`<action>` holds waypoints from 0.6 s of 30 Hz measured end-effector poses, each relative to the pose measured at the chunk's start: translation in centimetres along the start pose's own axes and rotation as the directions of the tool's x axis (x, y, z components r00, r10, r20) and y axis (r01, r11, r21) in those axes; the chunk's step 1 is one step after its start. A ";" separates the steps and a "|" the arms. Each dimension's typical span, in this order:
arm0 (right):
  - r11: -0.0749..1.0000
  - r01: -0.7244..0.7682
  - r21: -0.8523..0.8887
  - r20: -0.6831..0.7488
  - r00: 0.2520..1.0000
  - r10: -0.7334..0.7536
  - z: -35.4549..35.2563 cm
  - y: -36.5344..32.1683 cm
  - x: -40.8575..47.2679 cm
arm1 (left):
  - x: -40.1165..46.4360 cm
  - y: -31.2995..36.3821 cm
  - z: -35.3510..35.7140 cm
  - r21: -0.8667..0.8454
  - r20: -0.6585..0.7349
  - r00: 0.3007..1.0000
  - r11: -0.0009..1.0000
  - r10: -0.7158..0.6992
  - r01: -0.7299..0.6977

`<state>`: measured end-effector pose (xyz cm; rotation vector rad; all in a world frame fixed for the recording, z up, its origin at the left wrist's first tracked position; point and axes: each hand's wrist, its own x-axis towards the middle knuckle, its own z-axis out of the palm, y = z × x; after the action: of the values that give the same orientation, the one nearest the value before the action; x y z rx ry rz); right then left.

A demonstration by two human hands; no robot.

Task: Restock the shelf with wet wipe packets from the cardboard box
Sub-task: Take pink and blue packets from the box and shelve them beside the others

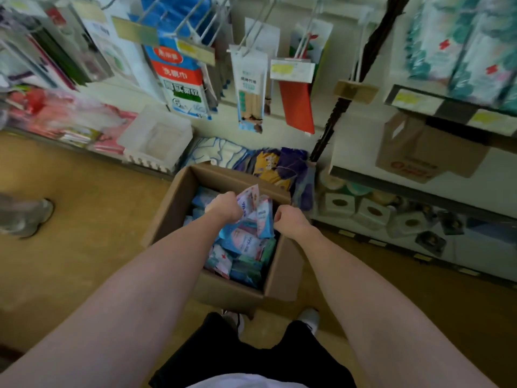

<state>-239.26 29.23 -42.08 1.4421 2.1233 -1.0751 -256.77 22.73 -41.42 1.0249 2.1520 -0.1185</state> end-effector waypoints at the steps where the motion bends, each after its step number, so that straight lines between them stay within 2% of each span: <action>1: 1.000 -0.011 0.017 0.002 1.000 0.011 0.6 0.0 0.4 | 0.5 -0.5 0.7 0.002 0.016 1.000 1.000 -0.010 0.010; 6: 0.993 -0.095 0.071 -0.024 0.995 0.097 4.1 0.0 3.7 | 4.1 -2.5 3.5 -0.023 0.098 0.995 1.000 -0.010 0.012; 11: 0.963 -0.233 0.135 -0.088 0.965 0.246 7.2 0.0 7.8 | 7.9 -3.4 5.7 0.041 0.183 0.983 0.999 -0.017 0.010; 15: 0.914 -0.339 0.221 0.010 0.938 0.346 9.4 -0.1 10.8 | 9.2 -3.9 7.6 0.082 0.257 0.965 0.996 -0.056 0.036; 18: 0.921 -0.337 0.194 0.011 0.940 0.342 10.6 0.2 11.6 | 9.4 -4.3 8.6 0.075 0.291 0.953 0.995 -0.083 0.063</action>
<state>-245.16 28.56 -56.64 1.8382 1.7284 -1.1536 -258.60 22.60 -54.75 0.9009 1.9233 -0.3562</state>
